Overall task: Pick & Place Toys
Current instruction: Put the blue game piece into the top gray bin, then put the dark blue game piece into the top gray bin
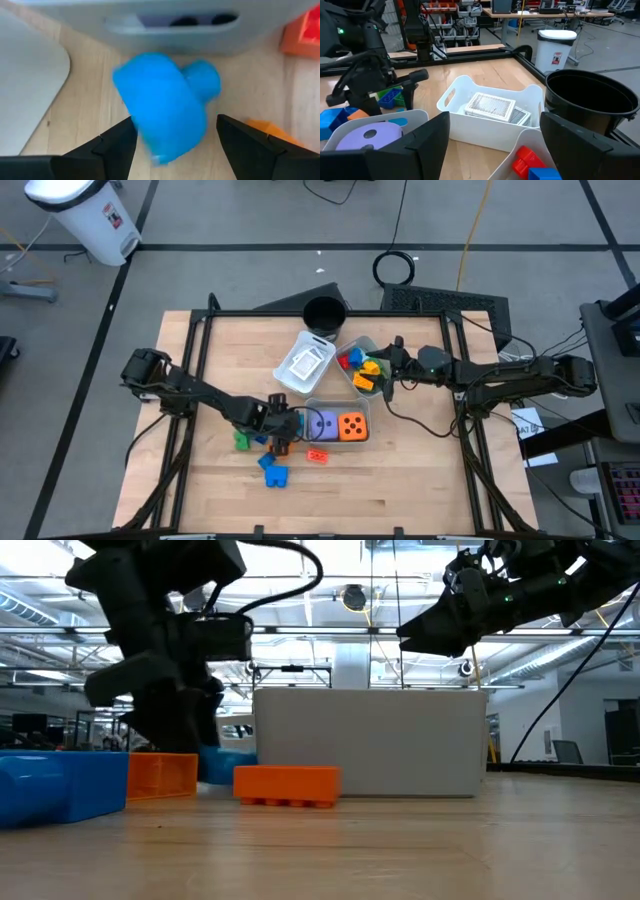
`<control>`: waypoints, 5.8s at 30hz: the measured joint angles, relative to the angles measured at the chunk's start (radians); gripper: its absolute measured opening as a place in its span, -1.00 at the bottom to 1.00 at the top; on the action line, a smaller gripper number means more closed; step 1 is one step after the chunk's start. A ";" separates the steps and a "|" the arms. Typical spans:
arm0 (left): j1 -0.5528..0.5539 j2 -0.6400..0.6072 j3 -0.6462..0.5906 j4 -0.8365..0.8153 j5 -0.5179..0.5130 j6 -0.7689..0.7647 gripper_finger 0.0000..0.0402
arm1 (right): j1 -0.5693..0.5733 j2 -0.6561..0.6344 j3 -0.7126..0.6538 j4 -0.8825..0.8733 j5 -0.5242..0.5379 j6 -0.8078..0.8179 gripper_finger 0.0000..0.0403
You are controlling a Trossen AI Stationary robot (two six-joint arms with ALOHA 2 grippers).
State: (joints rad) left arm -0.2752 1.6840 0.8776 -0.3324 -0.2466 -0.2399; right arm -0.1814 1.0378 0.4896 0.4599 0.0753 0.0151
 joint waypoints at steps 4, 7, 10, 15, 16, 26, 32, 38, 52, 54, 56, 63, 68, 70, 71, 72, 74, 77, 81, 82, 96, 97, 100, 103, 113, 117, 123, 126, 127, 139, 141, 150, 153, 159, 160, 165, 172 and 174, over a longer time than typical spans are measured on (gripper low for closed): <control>0.000 0.000 0.000 0.038 0.000 0.006 0.36 | 0.000 0.000 0.000 0.000 0.000 0.002 0.40; 0.000 0.000 0.000 0.048 0.000 0.019 0.36 | 0.000 0.000 0.000 0.000 0.000 0.007 0.40; 0.000 0.005 0.000 0.050 -0.018 0.019 0.36 | 0.000 0.000 0.000 0.000 0.000 0.007 0.40; 0.000 0.047 0.000 0.064 -0.010 -0.045 0.36 | 0.000 0.000 0.000 0.000 0.000 0.007 0.40; 0.000 0.059 0.001 0.071 -0.008 -0.063 0.36 | 0.000 0.000 0.000 0.000 0.000 0.007 0.40; -0.001 0.119 0.004 0.133 -0.023 -0.163 0.36 | 0.000 0.000 0.000 0.000 0.000 0.008 0.40; -0.001 0.111 0.003 0.126 -0.026 -0.197 0.34 | 0.000 0.000 0.000 0.000 0.001 0.008 0.40; -0.003 0.111 0.002 0.122 -0.002 -0.214 -0.03 | 0.000 0.000 0.000 0.000 0.001 0.008 0.40; -0.064 -0.020 -0.004 -0.096 0.024 -0.286 -0.20 | 0.000 0.000 0.000 0.000 0.001 0.008 0.40; -0.079 -0.078 -0.004 -0.136 -0.008 -0.310 -0.21 | 0.000 0.000 0.000 0.000 0.001 0.013 0.40; -0.097 -0.134 -0.003 -0.143 -0.061 -0.324 -0.24 | 0.000 0.000 0.000 0.000 0.001 0.025 0.40; -0.155 -0.246 -0.002 -0.011 -0.354 -0.154 -0.47 | 0.000 0.002 0.000 0.001 -0.001 0.082 0.40; -0.153 -0.223 0.000 0.205 -0.443 0.256 -0.47 | -0.001 0.041 0.000 0.031 -0.081 0.219 0.40; -0.144 -0.204 0.000 0.284 -0.447 0.405 -0.46 | 0.000 0.067 0.000 0.072 -0.157 0.263 0.40; -0.137 -0.191 -0.001 0.338 -0.452 0.459 -0.46 | 0.000 0.084 0.000 0.100 -0.192 0.283 0.40; -0.128 -0.180 0.000 0.404 -0.453 0.505 -0.46 | 0.000 0.101 0.000 0.129 -0.223 0.301 0.40; -0.118 -0.170 0.000 0.476 -0.453 0.575 -0.47 | 0.001 0.137 0.000 0.183 -0.277 0.319 0.40; -0.100 -0.153 0.001 0.564 -0.436 0.627 -0.57 | 0.015 0.199 0.001 0.250 -0.316 0.310 0.40; -0.091 -0.153 0.000 0.576 -0.406 0.630 -0.74 | 0.044 0.293 0.007 0.344 -0.316 0.287 0.40; -0.090 -0.153 0.000 0.576 -0.393 0.627 -0.76 | 0.050 0.318 0.013 0.378 -0.316 0.289 0.40; -0.107 -0.153 0.000 0.616 -0.264 0.638 -0.77 | 0.093 0.585 0.153 0.649 -0.551 0.481 0.40; -0.107 -0.153 0.001 0.622 -0.253 0.638 -0.77 | 0.101 0.596 0.166 0.650 -0.550 0.481 0.40; -0.106 -0.153 0.001 0.627 -0.250 0.638 -0.77 | 0.131 0.633 0.204 0.651 -0.550 0.490 0.40; -0.102 -0.147 0.001 0.628 -0.250 0.630 -0.75 | 0.163 0.668 0.245 0.650 -0.549 0.496 0.40; -0.098 -0.144 0.003 0.636 -0.234 0.606 -0.75 | 0.208 0.711 0.306 0.642 -0.541 0.512 -0.01; -0.098 -0.144 0.003 0.620 -0.244 0.606 -0.69 | 0.194 0.711 0.306 0.643 -0.553 0.556 -0.41; -0.098 -0.144 0.002 0.629 -0.248 0.534 -0.50 | 0.168 0.705 0.306 0.639 -0.603 0.553 -0.52; -0.097 -0.144 0.002 0.637 -0.234 0.479 -0.43 | 0.147 0.668 0.302 0.578 -0.636 0.535 -0.52; -0.097 -0.144 0.002 0.637 -0.235 0.463 -0.41 | 0.138 0.656 0.302 0.551 -0.641 0.525 -0.52; -0.091 -0.143 0.000 0.628 -0.222 0.392 -0.33 | 0.045 0.344 0.219 0.050 -0.418 0.248 -0.52; -0.092 -0.143 0.000 0.624 -0.222 0.384 -0.34 | 0.027 0.284 0.194 -0.027 -0.322 0.200 -0.52; -0.088 -0.143 0.000 0.640 -0.222 0.387 -0.35 | -0.089 0.175 0.013 -0.023 0.134 0.100 -0.47; -0.083 -0.143 0.000 0.643 -0.222 0.387 -0.35 | -0.131 0.193 -0.021 0.015 0.131 0.101 -0.44; -0.066 -0.143 0.000 0.648 -0.222 0.360 -0.34 | -0.161 0.225 -0.029 0.021 0.133 0.109 -0.42; -0.063 -0.143 0.000 0.648 -0.222 0.356 -0.34 | -0.160 0.227 -0.030 0.020 0.132 0.116 -0.41; -0.048 -0.143 0.000 0.648 -0.222 0.304 -0.35 | -0.160 0.236 -0.029 0.043 0.133 0.123 -0.17; -0.045 -0.143 0.000 0.648 -0.222 0.256 -0.34 | -0.154 0.228 -0.029 0.047 0.131 0.107 0.24; -0.045 -0.143 0.000 0.649 -0.222 0.257 -0.34 | -0.144 0.224 -0.029 0.045 0.130 0.086 0.34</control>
State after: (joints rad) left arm -0.3202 1.5410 0.8780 0.3167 -0.4690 0.0167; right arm -0.3256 1.2616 0.4606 0.5045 0.2049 0.1008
